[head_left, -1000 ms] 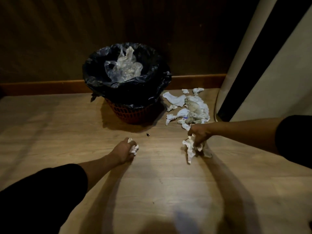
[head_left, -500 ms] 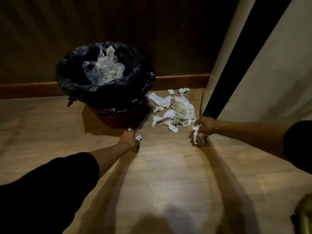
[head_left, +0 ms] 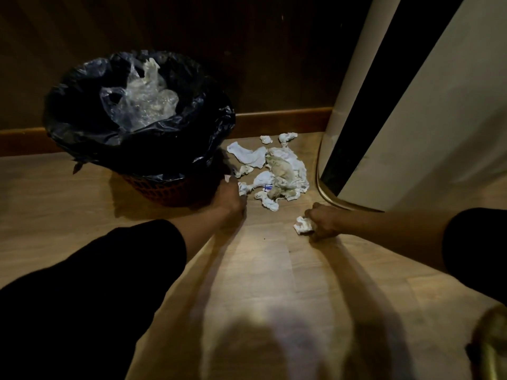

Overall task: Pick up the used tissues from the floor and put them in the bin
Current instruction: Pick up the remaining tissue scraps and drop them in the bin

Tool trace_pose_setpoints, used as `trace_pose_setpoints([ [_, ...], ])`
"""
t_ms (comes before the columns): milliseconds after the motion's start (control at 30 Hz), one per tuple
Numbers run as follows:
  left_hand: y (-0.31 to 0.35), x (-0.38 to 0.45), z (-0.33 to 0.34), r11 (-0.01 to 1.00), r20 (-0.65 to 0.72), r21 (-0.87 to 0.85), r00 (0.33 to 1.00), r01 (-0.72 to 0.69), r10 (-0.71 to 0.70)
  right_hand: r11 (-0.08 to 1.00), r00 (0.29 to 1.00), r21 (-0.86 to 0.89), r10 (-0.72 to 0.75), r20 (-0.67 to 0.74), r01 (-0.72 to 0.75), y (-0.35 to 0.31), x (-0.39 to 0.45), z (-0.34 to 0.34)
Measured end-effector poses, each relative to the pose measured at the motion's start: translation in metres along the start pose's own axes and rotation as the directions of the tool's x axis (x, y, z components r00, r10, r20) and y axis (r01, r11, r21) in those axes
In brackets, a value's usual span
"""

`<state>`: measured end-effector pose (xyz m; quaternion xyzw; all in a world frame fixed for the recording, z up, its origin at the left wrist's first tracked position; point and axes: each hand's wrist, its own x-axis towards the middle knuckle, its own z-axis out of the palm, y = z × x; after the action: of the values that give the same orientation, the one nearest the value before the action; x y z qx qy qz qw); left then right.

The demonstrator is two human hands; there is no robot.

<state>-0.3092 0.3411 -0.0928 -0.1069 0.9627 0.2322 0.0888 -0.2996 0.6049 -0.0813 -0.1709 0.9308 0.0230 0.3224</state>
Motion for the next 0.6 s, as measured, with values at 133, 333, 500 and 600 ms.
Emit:
trace_pose_setpoints([
  [133, 0.024, 0.013, 0.006, 0.995, 0.041, -0.093, 0.998, 0.042, -0.039, 1.000, 1.000, -0.004, -0.017, 0.006, 0.017, 0.003, 0.004, 0.001],
  [333, 0.043, 0.015, 0.037, 0.996, 0.109, -0.027, 0.991, 0.081, -0.078, 0.999, 0.999, 0.005, -0.044, 0.006, 0.044, 0.010, 0.009, 0.002],
  [500, 0.049, 0.016, 0.047, 0.987, 0.103, 0.143, 0.993, -0.075, 0.061, 0.998, 0.998, 0.010, -0.061, -0.020, 0.061, 0.013, 0.011, 0.005],
  [600, 0.047, 0.014, 0.047, 0.972, 0.106, 0.189, 0.987, -0.136, 0.118, 0.998, 0.998, 0.020, -0.065, -0.023, 0.066, 0.015, 0.011, 0.005],
])
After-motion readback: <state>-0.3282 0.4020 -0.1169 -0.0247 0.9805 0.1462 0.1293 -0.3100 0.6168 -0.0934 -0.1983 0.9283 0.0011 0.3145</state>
